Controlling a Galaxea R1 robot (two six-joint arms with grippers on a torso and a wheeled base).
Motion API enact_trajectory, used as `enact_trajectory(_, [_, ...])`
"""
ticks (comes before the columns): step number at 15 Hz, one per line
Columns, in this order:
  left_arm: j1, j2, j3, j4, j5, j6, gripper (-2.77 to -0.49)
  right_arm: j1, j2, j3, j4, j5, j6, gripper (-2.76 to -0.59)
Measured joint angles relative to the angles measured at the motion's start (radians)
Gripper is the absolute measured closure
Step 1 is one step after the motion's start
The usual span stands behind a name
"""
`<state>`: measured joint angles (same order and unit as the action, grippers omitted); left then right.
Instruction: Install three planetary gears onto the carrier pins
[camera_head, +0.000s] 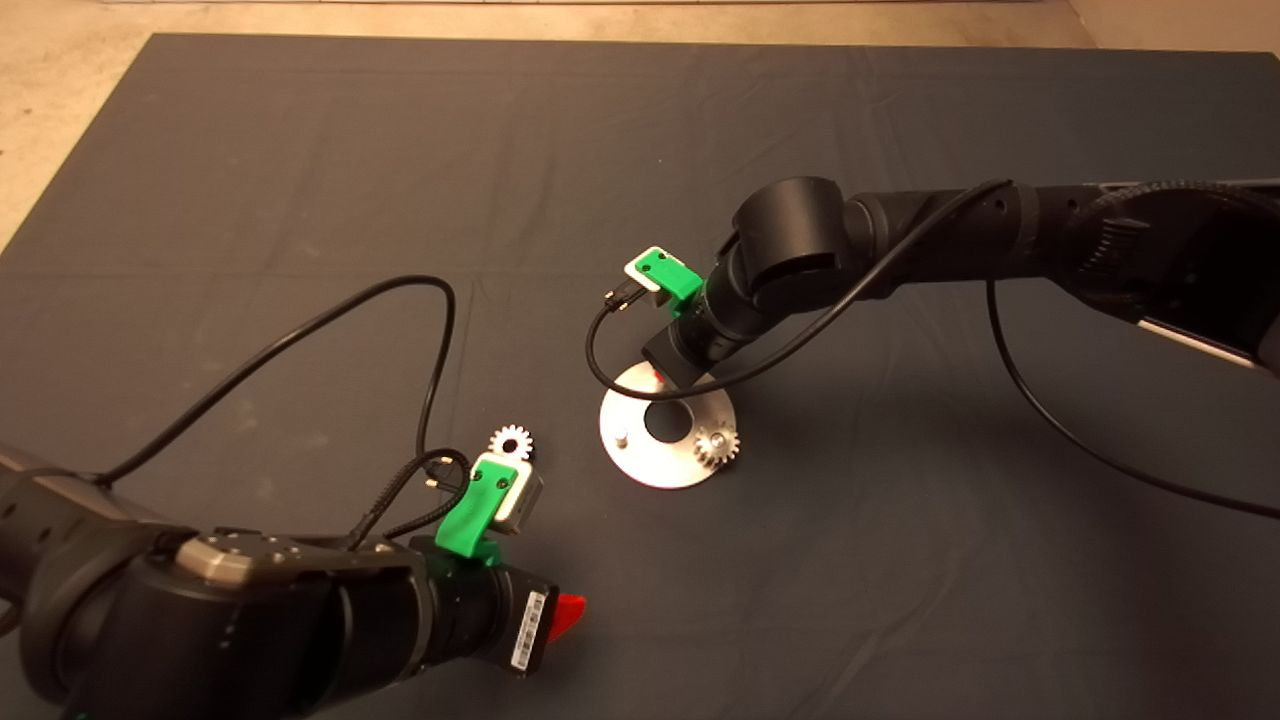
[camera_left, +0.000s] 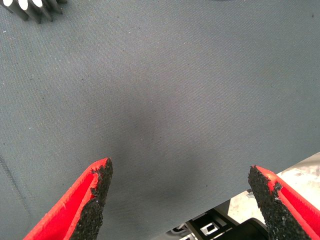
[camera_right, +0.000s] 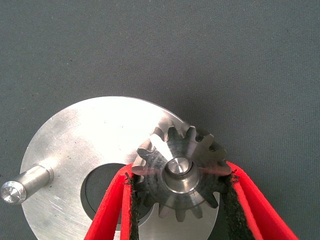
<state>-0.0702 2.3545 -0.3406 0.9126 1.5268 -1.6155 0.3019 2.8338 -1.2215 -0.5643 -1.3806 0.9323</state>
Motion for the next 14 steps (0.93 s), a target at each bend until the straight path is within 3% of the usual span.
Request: enact_trajectory(14, [0.0, 0.0, 0.0, 0.0, 0.0, 0.0, -1.92, 0.0, 0.0, -0.001, -0.001, 0.001, 0.0, -0.98])
